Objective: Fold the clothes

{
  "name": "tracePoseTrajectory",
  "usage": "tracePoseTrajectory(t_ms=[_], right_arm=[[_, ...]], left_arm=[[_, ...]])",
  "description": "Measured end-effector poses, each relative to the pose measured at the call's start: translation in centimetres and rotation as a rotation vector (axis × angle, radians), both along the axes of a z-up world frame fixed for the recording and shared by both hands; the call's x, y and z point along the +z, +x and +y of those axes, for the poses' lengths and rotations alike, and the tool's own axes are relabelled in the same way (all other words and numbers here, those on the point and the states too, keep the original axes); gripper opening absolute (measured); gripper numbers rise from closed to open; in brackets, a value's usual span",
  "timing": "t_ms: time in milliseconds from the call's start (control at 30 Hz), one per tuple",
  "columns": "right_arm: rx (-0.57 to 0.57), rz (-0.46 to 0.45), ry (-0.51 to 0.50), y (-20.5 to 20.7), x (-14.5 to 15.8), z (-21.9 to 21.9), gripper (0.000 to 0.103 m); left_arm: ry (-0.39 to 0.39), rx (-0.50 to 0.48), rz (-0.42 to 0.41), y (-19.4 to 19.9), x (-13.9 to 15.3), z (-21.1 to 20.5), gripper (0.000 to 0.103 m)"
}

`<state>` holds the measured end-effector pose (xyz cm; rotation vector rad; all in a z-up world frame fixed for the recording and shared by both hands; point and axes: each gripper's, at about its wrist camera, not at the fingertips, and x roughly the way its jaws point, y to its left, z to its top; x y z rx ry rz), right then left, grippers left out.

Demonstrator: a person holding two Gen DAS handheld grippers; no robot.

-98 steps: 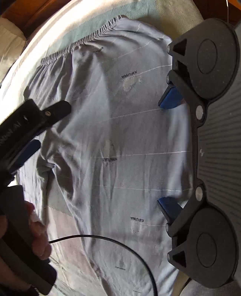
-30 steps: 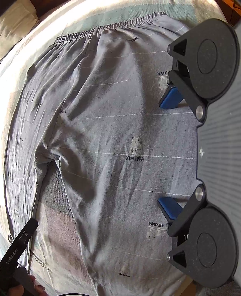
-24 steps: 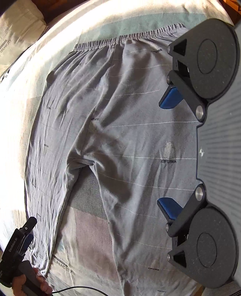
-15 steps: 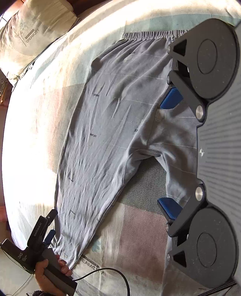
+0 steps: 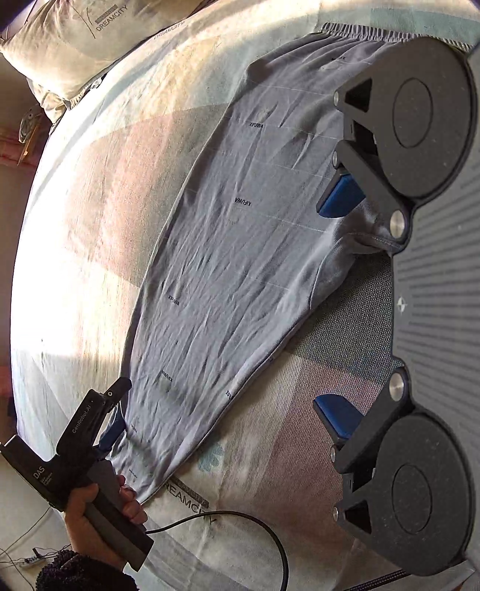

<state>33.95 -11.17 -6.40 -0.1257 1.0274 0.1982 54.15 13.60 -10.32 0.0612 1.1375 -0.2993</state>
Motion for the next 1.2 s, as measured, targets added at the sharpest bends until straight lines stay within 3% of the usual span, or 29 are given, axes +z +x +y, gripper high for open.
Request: tracePoseTrajectory(t_ms=[33, 167, 333, 400, 467, 567, 667, 767, 900, 1000, 1067, 1133, 1200], right_arm=[[0.000, -0.002, 0.001, 0.2, 0.0, 0.0, 0.103], [-0.008, -0.013, 0.010, 0.8, 0.1, 0.0, 0.103], [-0.015, -0.020, 0.014, 1.4, -0.3, 0.5, 0.103], [-0.011, -0.009, 0.028, 1.6, -0.4, 1.0, 0.103], [0.007, -0.013, 0.032, 1.4, -0.3, 1.4, 0.103], [0.022, -0.017, 0.042, 1.4, 0.0, 2.0, 0.103], [0.022, -0.027, 0.044, 1.5, 0.1, 2.2, 0.103], [0.010, -0.017, 0.051, 1.8, -0.1, 2.3, 0.103], [0.010, -0.014, 0.048, 1.8, -0.2, 2.3, 0.103], [0.016, -0.012, 0.044, 1.8, -0.3, 2.4, 0.103], [0.020, -0.011, 0.041, 1.9, -0.4, 2.5, 0.103], [0.024, -0.010, 0.038, 1.9, -0.4, 2.6, 0.103], [0.027, -0.009, 0.036, 1.9, -0.5, 2.6, 0.103]], left_arm=[[0.024, 0.022, 0.003, 0.1, 0.0, 0.8, 0.102], [-0.024, 0.095, 0.006, 0.1, 1.3, 2.6, 0.102], [0.008, 0.024, -0.061, 0.0, 1.5, 1.5, 0.102], [0.037, 0.069, -0.050, 0.8, 0.9, 2.1, 0.102], [0.044, 0.176, -0.031, 1.8, 0.9, 3.7, 0.102], [-0.047, 0.269, -0.062, 1.5, 2.4, 6.4, 0.102], [0.002, 0.242, -0.074, 0.9, 2.5, 7.4, 0.102], [0.103, 0.228, -0.008, 0.9, 0.7, 8.8, 0.102], [0.086, 0.298, -0.004, -0.4, 1.4, 12.4, 0.102], [0.148, 0.218, -0.027, -0.4, 1.2, 13.1, 0.102], [0.181, 0.094, -0.051, -0.5, 0.8, 12.9, 0.103], [0.133, 0.062, -0.043, -1.1, 0.7, 14.5, 0.103], [0.112, 0.092, -0.019, -2.3, 0.5, 15.9, 0.103]])
